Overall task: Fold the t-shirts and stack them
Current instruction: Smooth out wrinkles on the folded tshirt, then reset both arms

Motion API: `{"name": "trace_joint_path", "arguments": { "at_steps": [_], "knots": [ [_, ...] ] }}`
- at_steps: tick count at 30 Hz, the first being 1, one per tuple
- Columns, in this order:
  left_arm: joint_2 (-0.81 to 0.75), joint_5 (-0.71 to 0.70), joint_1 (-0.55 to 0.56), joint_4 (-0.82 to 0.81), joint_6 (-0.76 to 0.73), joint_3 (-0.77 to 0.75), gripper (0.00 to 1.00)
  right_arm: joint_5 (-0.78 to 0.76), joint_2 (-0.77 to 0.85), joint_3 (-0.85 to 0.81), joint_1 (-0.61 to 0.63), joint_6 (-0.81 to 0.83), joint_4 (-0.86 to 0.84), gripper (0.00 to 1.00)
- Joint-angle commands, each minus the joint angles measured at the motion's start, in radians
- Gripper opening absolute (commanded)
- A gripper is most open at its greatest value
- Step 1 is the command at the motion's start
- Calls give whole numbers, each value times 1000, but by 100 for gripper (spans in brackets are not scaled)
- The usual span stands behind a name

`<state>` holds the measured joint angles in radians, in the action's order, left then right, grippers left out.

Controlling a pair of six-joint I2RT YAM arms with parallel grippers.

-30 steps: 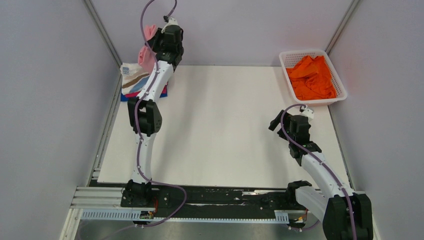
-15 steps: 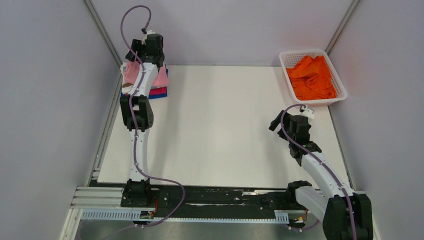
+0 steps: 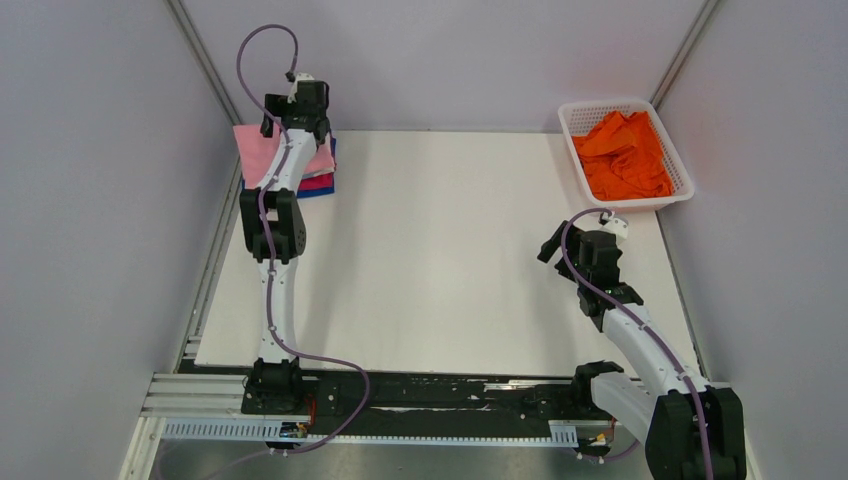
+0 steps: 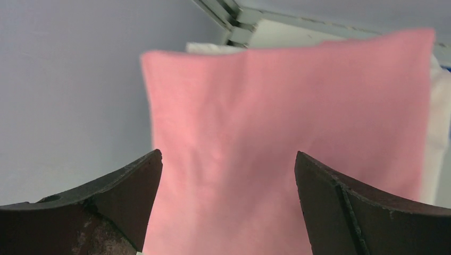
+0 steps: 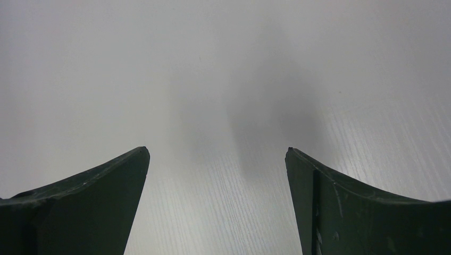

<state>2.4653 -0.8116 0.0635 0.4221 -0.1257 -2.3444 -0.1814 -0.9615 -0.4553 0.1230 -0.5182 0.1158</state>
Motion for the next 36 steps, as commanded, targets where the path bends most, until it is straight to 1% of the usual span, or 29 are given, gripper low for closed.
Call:
{"name": "trace_joint_path", "arguments": {
  "at_steps": [1, 2, 5, 7, 11, 14, 17, 23, 26, 28, 31, 32, 33, 36],
  "knots": [
    [-104, 222, 1, 61, 207, 59, 100, 9, 10, -36, -3, 15, -10, 100],
    [-104, 250, 2, 62, 235, 70, 100, 8, 10, -36, -3, 15, -10, 100],
    [-95, 410, 1, 66, 283, 82, 100, 7, 15, -33, -3, 17, -7, 100],
    [-83, 486, 1, 68, 308, 86, 100, 4, 19, -31, -3, 18, -7, 100],
    [-53, 598, 1, 70, 317, 91, 100, 3, 23, -29, -2, 18, -7, 100],
    [-62, 621, 1, 44, 301, 125, 100, 1, 21, -30, -3, 20, -7, 100],
    [-83, 621, 1, 24, 254, 147, 100, 0, 16, -32, -3, 20, -7, 100],
    [-171, 668, 2, 7, 206, 166, 100, 3, 13, -37, -3, 20, -7, 100],
    [-276, 733, 4, -10, 224, 200, 100, 8, 18, -39, -3, 16, -7, 100],
    [-362, 781, 6, -44, 254, 261, 100, 11, 20, -37, -2, 13, -6, 100],
    [-519, 848, 10, -115, 314, 397, 100, 17, 40, -34, -3, 1, 5, 100],
    [-549, 868, 13, -125, 341, 424, 100, 23, 52, -32, -2, -3, 7, 100],
    [-610, 889, 22, -146, 352, 485, 100, 30, 66, -29, -3, -7, 8, 100],
    [-734, 899, 61, -176, 420, 624, 100, 62, 113, -21, -3, -22, 11, 100]
  ]
}}
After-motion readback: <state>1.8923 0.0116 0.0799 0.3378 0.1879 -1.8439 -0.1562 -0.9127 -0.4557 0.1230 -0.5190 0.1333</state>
